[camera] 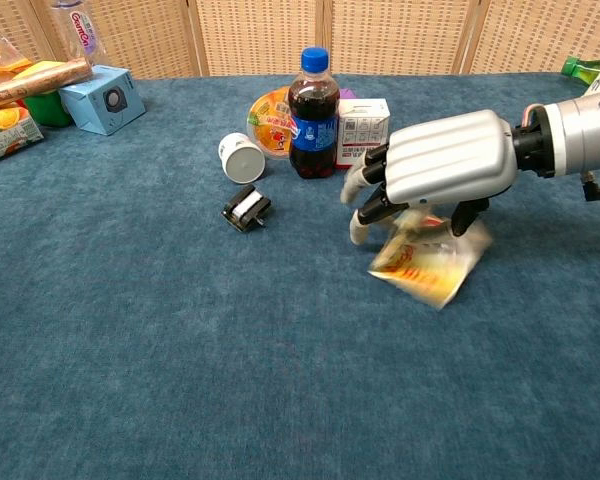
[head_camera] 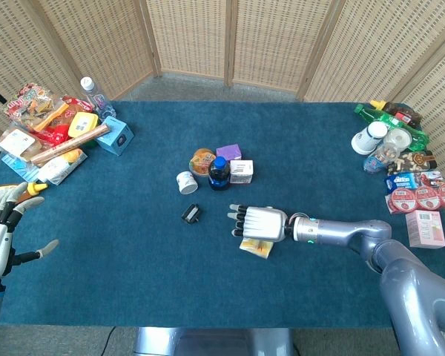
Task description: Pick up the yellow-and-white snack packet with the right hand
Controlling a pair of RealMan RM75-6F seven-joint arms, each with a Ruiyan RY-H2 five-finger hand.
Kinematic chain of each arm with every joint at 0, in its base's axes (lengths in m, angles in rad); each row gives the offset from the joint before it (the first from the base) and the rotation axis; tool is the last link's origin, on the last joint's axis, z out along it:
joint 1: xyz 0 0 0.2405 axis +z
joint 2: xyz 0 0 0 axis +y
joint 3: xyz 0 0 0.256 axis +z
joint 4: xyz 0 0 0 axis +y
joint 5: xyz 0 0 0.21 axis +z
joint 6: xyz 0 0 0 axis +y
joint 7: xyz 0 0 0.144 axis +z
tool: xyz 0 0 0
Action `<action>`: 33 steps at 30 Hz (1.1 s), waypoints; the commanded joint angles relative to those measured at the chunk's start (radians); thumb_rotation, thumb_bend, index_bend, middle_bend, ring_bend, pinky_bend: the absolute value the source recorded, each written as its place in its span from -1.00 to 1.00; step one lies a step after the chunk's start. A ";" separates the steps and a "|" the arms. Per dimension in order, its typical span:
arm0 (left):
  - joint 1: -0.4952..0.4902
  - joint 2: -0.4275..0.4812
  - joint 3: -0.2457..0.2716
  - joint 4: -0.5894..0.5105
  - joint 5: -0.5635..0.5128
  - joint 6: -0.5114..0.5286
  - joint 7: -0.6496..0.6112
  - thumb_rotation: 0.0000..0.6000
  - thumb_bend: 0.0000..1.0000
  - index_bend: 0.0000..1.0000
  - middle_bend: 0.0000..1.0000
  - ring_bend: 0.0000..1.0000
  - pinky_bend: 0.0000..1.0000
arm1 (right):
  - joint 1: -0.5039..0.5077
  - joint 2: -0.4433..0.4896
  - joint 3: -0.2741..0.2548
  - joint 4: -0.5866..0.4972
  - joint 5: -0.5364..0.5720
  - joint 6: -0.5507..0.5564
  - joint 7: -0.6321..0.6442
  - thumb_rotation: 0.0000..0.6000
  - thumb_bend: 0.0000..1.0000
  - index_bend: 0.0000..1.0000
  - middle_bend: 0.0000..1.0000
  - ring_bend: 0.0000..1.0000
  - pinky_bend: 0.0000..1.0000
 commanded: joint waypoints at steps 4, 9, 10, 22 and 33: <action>0.000 0.000 0.001 0.000 0.003 0.000 -0.004 1.00 -0.66 -0.50 -1.00 -1.00 -1.00 | -0.024 0.041 0.015 -0.044 0.037 0.045 -0.008 1.00 0.16 0.16 0.19 -0.41 -0.34; -0.001 0.001 0.001 0.000 0.005 0.000 -0.013 1.00 -0.65 -0.50 -1.00 -1.00 -1.00 | -0.044 0.102 0.036 -0.126 0.069 0.076 -0.051 1.00 0.18 0.17 0.20 -0.41 -0.33; -0.001 0.002 0.001 -0.001 0.004 -0.001 -0.016 1.00 -0.65 -0.50 -1.00 -1.00 -1.00 | -0.049 0.118 0.041 -0.152 0.075 0.083 -0.065 1.00 0.18 0.17 0.20 -0.40 -0.33; -0.002 0.010 0.006 -0.005 0.016 -0.001 -0.057 1.00 -0.66 -0.50 -1.00 -1.00 -1.00 | -0.069 0.330 0.105 -0.494 0.113 0.107 -0.238 1.00 0.18 0.17 0.20 -0.41 -0.33; -0.002 0.015 0.008 -0.005 0.023 0.003 -0.085 1.00 -0.65 -0.50 -1.00 -1.00 -1.00 | -0.075 0.476 0.169 -0.727 0.106 0.096 -0.361 1.00 0.18 0.17 0.20 -0.40 -0.33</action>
